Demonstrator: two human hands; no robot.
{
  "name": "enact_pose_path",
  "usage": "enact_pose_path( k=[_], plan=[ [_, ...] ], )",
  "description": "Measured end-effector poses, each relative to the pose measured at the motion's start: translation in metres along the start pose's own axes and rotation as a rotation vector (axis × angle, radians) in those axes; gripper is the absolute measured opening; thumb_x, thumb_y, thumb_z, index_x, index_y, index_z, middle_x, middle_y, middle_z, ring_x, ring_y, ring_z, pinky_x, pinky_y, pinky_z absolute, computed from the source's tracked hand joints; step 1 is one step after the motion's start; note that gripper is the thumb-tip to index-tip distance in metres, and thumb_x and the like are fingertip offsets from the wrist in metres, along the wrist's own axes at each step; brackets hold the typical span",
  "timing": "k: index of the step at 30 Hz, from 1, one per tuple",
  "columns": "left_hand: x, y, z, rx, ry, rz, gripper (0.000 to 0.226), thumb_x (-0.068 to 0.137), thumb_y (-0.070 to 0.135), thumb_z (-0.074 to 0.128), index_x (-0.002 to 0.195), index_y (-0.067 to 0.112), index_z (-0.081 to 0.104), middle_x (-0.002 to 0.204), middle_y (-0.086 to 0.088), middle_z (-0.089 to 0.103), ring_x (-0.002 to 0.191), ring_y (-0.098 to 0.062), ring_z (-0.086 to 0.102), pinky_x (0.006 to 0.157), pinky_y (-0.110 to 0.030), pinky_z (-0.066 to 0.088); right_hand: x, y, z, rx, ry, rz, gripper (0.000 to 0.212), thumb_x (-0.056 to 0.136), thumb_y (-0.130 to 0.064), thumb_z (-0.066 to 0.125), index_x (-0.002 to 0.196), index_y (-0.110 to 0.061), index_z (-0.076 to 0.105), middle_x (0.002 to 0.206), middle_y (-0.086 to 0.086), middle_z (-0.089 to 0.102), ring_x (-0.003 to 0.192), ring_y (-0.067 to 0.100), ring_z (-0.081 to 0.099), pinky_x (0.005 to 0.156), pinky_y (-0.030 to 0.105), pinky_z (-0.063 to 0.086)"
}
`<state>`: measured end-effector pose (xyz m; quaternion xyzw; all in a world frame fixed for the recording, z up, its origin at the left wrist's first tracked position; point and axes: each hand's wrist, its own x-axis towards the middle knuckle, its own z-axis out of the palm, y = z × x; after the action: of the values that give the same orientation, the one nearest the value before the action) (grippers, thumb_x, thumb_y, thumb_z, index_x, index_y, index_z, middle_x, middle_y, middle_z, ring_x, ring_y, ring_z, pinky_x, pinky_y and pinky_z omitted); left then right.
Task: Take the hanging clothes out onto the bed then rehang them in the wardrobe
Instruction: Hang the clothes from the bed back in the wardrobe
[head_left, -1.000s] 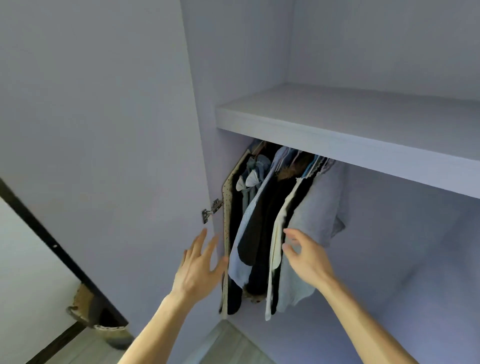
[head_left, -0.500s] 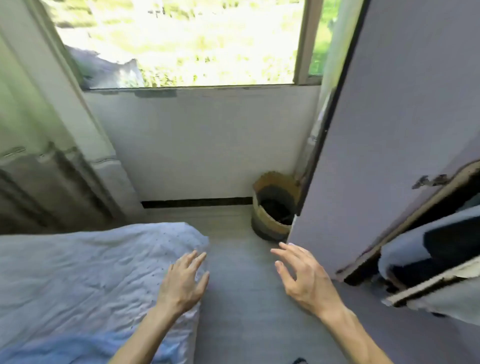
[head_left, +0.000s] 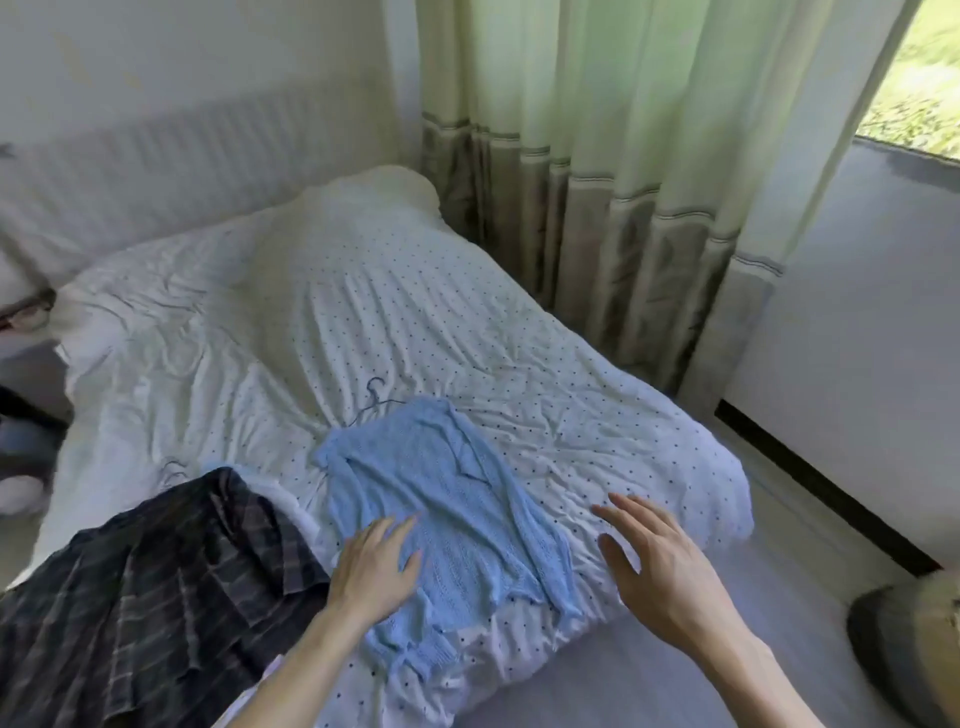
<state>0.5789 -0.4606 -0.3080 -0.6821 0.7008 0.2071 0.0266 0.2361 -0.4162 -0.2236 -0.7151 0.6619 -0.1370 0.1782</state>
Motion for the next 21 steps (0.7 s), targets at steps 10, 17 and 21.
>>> enact_pose_path(
  k=[10,17,21],
  plan=[
    [-0.054,-0.007,0.037,-0.095,-0.016,-0.322,0.058,0.103,0.046,0.039,0.157,0.028,0.026,0.163,0.0,0.025,0.15,-0.019,0.024,0.12,-0.036,0.025,0.05,0.0,0.012,-0.05,-0.222,-0.287,0.045,0.103,-0.046,0.039,0.147,-0.039,0.04,0.158,-0.013,0.031,0.15,0.009,0.017,0.119,0.024,0.017],
    [-0.064,-0.004,0.069,-0.114,-0.073,-0.424,0.056,0.1,0.043,0.041,0.154,0.03,0.033,0.159,0.003,0.033,0.147,-0.017,0.029,0.117,-0.042,0.03,0.075,0.017,0.043,-0.145,-0.376,-0.365,0.047,0.103,-0.044,0.039,0.149,-0.035,0.04,0.157,-0.009,0.034,0.15,0.014,0.022,0.119,0.028,0.02],
    [-0.055,-0.013,0.083,-0.141,-0.145,-0.443,0.054,0.1,0.041,0.04,0.153,0.03,0.035,0.158,0.004,0.034,0.147,-0.015,0.03,0.116,-0.043,0.031,0.092,0.02,0.073,-0.168,-0.484,-0.352,0.048,0.103,-0.043,0.037,0.15,-0.034,0.038,0.157,-0.012,0.036,0.149,0.015,0.022,0.118,0.029,0.021]
  ],
)
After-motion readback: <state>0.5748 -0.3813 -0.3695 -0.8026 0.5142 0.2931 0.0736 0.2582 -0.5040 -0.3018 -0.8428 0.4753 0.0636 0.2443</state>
